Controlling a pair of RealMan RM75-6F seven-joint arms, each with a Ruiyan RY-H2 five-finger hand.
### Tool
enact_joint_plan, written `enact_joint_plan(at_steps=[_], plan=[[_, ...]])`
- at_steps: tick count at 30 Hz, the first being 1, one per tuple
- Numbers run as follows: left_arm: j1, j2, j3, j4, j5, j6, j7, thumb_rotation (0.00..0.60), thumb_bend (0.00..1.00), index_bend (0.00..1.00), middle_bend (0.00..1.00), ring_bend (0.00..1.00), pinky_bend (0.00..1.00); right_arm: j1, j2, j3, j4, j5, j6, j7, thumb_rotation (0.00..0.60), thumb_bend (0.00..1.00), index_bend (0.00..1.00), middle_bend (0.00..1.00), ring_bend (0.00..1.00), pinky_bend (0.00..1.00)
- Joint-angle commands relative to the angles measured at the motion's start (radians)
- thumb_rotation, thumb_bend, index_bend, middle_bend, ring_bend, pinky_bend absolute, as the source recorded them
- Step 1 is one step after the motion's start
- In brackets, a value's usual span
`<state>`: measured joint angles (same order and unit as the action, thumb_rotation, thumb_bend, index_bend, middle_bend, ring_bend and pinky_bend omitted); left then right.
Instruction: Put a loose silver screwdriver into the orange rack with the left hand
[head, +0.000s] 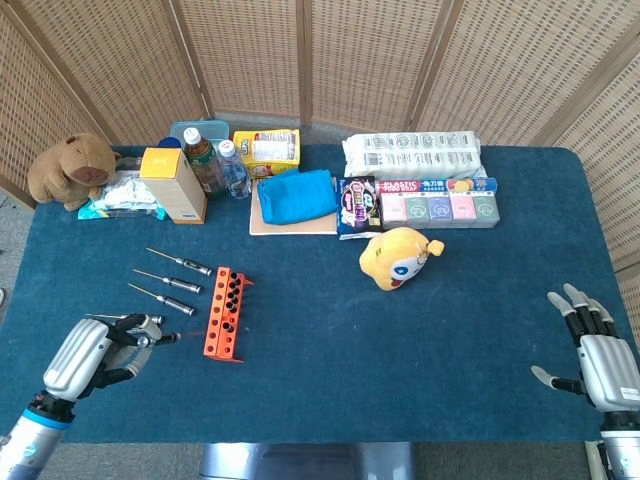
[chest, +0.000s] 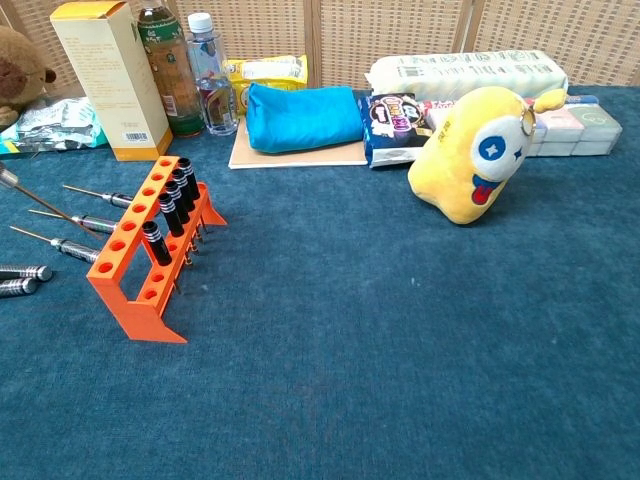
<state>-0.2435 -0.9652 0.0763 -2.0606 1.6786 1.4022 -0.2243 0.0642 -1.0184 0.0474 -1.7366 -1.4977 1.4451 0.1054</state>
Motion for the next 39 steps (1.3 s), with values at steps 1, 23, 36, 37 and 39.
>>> enact_joint_plan(at_steps=[1,23,36,37,39], plan=[[-0.008,0.102,0.022,-0.059,0.047,-0.014,-0.046,0.600,0.42,0.49,1.00,1.00,1.00,0.000,0.000,-0.001,-0.001,-0.001,0.000,0.000,0.600,0.02,0.09,0.00,0.00,0.00],[-0.046,0.224,0.036,-0.061,0.069,-0.100,-0.196,0.600,0.42,0.49,1.00,1.00,1.00,0.000,0.000,0.001,-0.005,0.003,0.001,-0.007,0.600,0.02,0.09,0.00,0.00,0.00],[-0.057,0.209,0.015,-0.066,0.030,-0.131,-0.188,0.600,0.42,0.49,1.00,1.00,1.00,0.001,0.001,0.000,-0.007,0.002,0.000,-0.004,0.600,0.02,0.09,0.00,0.00,0.00],[-0.057,0.208,0.013,-0.068,0.028,-0.132,-0.189,0.600,0.42,0.49,1.00,1.00,1.00,0.001,0.001,0.000,-0.007,0.003,0.000,-0.005,0.600,0.02,0.09,0.00,0.00,0.00],[-0.059,0.205,0.010,-0.070,0.028,-0.133,-0.191,0.600,0.42,0.49,1.00,1.00,1.00,0.001,0.001,0.000,-0.007,0.003,-0.001,-0.005,0.600,0.02,0.09,0.00,0.00,0.00]])
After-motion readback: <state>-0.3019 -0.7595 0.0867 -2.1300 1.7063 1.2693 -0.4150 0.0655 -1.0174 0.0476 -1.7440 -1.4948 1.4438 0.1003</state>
